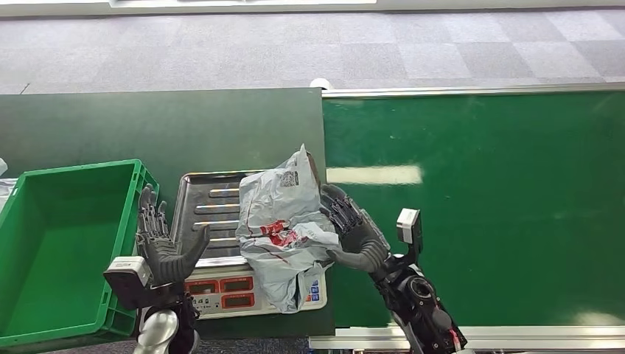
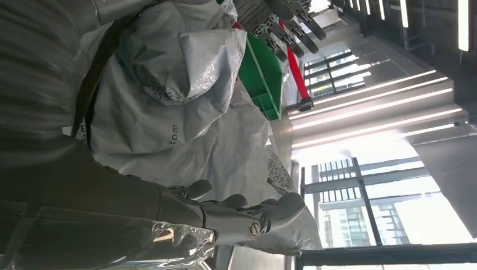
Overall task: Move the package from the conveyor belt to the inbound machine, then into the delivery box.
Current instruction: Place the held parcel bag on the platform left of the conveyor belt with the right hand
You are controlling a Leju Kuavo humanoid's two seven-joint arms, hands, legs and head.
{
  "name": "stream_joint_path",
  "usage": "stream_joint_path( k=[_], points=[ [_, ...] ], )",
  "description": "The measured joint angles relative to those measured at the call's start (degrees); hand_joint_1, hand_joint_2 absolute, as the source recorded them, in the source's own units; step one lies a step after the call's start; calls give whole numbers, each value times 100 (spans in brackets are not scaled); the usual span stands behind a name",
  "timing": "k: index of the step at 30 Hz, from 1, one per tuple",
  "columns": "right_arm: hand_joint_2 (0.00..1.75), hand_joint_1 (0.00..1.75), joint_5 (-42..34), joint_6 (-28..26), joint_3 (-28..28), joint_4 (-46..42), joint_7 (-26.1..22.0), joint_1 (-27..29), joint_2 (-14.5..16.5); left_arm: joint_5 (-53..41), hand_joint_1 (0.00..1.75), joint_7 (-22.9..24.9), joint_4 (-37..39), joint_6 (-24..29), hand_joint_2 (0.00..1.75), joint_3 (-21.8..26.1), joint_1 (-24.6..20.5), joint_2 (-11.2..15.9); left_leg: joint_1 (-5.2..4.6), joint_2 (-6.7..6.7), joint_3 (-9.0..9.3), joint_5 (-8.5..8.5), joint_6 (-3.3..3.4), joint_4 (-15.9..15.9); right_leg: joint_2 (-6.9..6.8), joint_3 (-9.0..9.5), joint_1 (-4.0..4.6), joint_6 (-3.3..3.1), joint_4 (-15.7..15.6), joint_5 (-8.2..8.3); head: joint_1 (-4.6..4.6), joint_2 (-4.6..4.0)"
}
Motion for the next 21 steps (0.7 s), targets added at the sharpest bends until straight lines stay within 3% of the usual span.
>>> stream_joint_path(
  k=[11,15,21],
  points=[
    [175,0,1382,-1687,-975,-1430,-108,752,-108,-44,0,-72,-323,-30,175,128,224,-23,0,-4,-2,-2,0,0,-1,-2,-1,0,-1,-1,1,0],
    [175,0,1932,-2528,-1370,-1856,-169,1050,-115,-177,0,-48,-401,-106,175,131,243,-55,0,-4,-2,-2,0,0,-1,-1,-1,0,-2,-1,0,0],
    [175,0,1970,-2767,-1852,-2112,-175,1384,-113,-417,0,46,-498,-228,175,106,240,-84,0,-5,2,-2,0,0,-2,0,-1,0,-2,0,0,0]
  ],
)
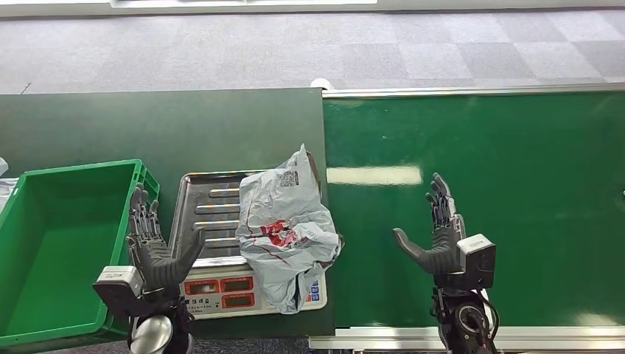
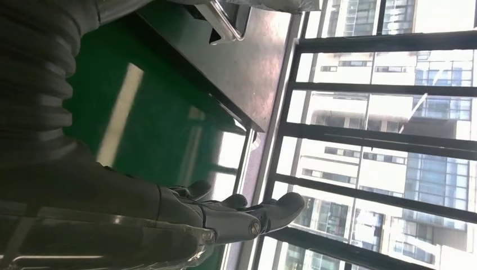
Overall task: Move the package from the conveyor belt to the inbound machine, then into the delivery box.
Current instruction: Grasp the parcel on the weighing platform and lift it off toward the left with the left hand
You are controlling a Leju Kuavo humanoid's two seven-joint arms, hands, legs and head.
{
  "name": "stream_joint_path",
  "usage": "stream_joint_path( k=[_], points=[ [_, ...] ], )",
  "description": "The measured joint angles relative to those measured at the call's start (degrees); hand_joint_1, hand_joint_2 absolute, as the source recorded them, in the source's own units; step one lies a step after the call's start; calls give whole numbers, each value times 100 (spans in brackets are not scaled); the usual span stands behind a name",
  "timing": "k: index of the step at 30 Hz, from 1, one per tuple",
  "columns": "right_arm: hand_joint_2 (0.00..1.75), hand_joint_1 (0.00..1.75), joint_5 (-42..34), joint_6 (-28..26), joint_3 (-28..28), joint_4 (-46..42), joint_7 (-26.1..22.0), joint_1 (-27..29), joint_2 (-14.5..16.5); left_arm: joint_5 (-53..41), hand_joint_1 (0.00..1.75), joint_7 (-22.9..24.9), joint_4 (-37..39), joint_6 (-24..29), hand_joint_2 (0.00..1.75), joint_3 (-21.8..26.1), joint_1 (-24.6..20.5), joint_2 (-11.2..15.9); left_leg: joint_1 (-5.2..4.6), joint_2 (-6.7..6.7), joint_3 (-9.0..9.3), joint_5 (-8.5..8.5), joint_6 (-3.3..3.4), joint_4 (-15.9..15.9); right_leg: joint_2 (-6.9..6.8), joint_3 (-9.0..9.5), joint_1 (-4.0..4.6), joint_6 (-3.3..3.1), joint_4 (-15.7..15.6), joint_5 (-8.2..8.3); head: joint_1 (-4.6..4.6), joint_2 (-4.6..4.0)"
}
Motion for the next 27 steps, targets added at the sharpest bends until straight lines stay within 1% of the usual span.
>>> stream_joint_path(
  k=[5,9,14,18,21,24,27],
  points=[
    [175,0,-39,63,-382,-165,-20,257,75,-504,0,260,-20,-318,175,-186,-106,35,0,3,-3,0,0,0,0,0,0,0,0,0,0,0],
    [175,0,-42,86,-553,-287,-24,354,142,-603,0,314,-19,-413,175,-296,-188,55,0,5,-2,0,0,0,1,-2,0,0,0,0,0,0],
    [175,0,-139,206,-732,-515,-90,495,268,-1107,0,473,2,-757,175,-525,-374,82,0,1,-2,0,0,0,-1,-1,0,0,0,0,0,0],
    [175,0,-135,296,-801,-664,-92,538,367,-1810,0,875,138,-934,175,-776,-713,101,0,3,-1,1,1,0,0,0,0,0,0,1,0,0],
    [175,0,-103,334,-861,-734,-58,538,434,-2356,0,1135,281,-926,175,-930,-917,103,0,4,0,1,1,0,0,1,0,0,0,1,0,0],
    [175,0,-63,372,-909,-777,-16,541,474,-2819,0,1342,414,-990,175,-1059,-1018,128,0,5,0,1,1,0,1,0,0,0,0,1,0,0],
    [175,0,-37,386,-943,-809,2,554,508,-3041,0,1412,545,-1038,175,-1156,-1050,154,0,7,-1,0,0,0,2,-3,0,0,0,0,-1,0]
  ],
)
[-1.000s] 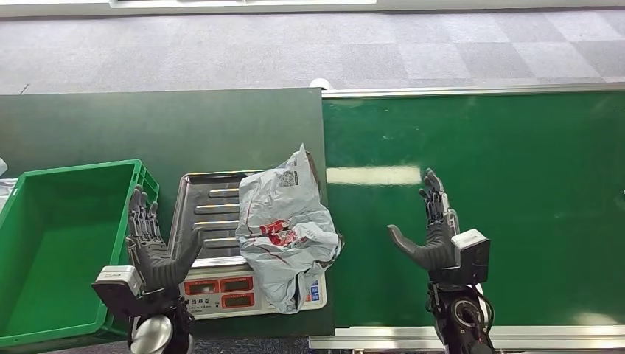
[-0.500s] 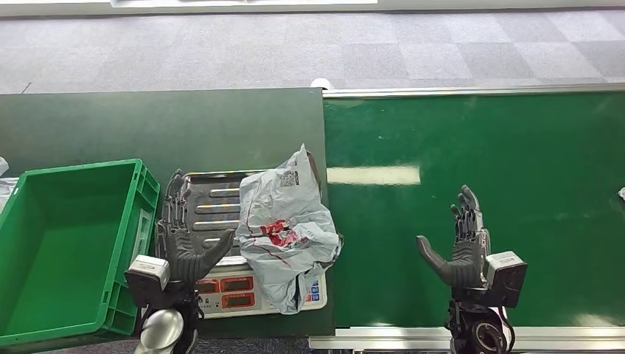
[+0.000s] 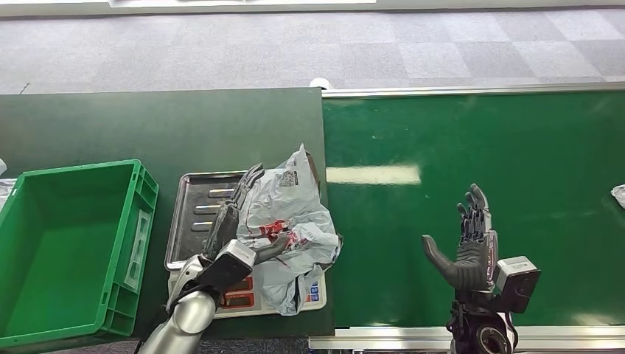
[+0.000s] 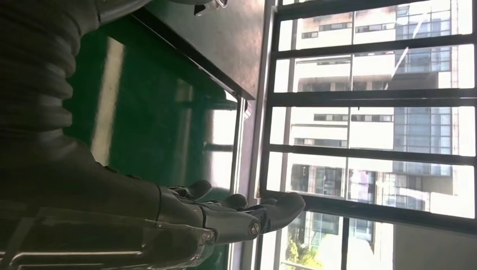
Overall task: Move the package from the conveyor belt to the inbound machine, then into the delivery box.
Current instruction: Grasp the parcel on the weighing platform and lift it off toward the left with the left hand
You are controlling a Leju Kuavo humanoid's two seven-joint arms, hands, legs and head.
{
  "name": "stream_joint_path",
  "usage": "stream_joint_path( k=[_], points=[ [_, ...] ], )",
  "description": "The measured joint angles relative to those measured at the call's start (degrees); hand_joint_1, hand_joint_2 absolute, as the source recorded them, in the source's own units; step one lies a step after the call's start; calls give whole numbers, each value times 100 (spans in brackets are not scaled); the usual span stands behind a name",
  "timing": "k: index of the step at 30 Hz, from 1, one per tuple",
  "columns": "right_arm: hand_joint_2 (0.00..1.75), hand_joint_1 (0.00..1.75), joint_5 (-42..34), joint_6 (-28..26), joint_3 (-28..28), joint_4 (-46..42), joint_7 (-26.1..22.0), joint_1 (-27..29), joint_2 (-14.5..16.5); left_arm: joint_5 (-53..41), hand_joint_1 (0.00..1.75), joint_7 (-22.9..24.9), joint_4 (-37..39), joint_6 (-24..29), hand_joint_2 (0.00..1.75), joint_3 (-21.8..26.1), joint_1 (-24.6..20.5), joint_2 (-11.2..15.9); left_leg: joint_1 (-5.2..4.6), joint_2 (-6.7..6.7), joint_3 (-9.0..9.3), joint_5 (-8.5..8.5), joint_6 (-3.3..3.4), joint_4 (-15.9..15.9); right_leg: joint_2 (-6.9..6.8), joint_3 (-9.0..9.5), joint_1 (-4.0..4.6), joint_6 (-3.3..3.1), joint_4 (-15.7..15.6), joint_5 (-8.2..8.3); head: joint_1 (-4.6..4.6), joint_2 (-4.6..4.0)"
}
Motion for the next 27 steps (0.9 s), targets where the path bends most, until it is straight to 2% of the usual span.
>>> stream_joint_path(
  k=[4,13,21,22,26,27],
  points=[
    [175,0,23,17,-47,-26,0,20,29,-192,0,99,131,-80,175,-74,-45,24,0,-1,-1,0,0,0,0,0,0,0,0,0,0,0],
    [175,0,89,73,-202,-166,2,119,92,-1515,0,484,865,-621,175,-524,-297,86,-1,-5,1,0,0,0,-1,4,-2,0,0,0,1,0],
    [175,0,120,147,-345,-245,21,202,129,-1689,3,412,1360,-844,175,-845,-577,98,-1,-10,3,0,0,0,-3,9,-1,0,0,0,0,0],
    [175,0,122,150,-356,-250,25,212,132,-1691,6,406,1397,-855,175,-869,-602,99,-1,-10,4,0,0,0,-3,10,-1,0,0,0,1,0],
    [175,0,149,157,-385,-279,45,252,156,-1683,77,358,1497,-829,175,-920,-652,106,-1,-11,9,0,1,0,-4,17,-2,1,0,-1,1,0],
    [175,0,158,159,-391,-291,51,263,164,-1679,77,340,1508,-803,175,-922,-652,108,-1,-11,10,0,1,0,-4,18,-2,1,0,0,1,0]
  ],
)
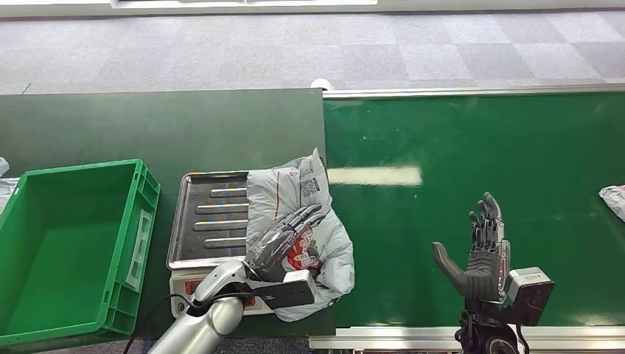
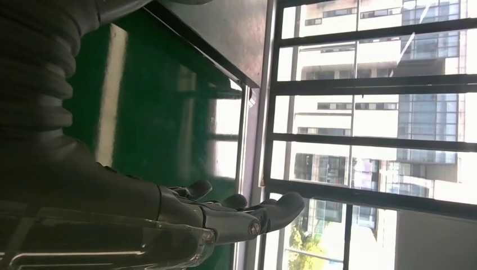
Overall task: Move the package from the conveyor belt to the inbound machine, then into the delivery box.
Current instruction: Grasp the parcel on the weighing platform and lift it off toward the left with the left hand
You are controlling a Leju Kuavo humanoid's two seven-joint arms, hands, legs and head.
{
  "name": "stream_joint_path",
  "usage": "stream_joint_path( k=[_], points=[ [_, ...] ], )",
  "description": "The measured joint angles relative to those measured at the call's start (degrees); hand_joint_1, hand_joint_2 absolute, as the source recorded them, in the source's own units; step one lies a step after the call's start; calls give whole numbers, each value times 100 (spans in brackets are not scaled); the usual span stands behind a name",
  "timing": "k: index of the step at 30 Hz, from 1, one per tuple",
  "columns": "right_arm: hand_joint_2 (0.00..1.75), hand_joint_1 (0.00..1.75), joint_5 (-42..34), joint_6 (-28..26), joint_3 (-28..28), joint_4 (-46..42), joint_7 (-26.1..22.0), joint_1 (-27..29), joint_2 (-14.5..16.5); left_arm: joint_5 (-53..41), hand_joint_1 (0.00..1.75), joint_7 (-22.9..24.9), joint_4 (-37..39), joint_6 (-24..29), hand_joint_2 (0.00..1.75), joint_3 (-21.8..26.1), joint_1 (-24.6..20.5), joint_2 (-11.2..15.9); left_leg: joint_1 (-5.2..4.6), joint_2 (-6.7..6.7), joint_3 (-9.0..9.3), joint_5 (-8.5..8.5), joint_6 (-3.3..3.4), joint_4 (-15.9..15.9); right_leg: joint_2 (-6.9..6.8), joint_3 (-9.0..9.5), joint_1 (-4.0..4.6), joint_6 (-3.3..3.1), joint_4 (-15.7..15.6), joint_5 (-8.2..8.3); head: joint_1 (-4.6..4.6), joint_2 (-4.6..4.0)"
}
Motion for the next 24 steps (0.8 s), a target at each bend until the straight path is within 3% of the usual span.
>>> stream_joint_path(
  k=[5,9,24],
  points=[
    [175,0,23,5,-14,-45,27,20,36,39,77,-34,13,49,175,1,-1,7,0,-1,5,0,0,0,0,5,0,0,0,0,0,0],
    [175,0,26,5,-21,-50,38,20,49,55,173,-39,13,65,175,1,-11,8,0,-1,10,0,0,0,0,10,0,0,0,0,-1,0],
    [175,0,119,90,-133,-202,67,140,142,-65,175,-218,-54,402,175,23,51,25,0,-5,21,-1,0,-1,-3,25,0,1,0,-2,-1,0]
  ],
)
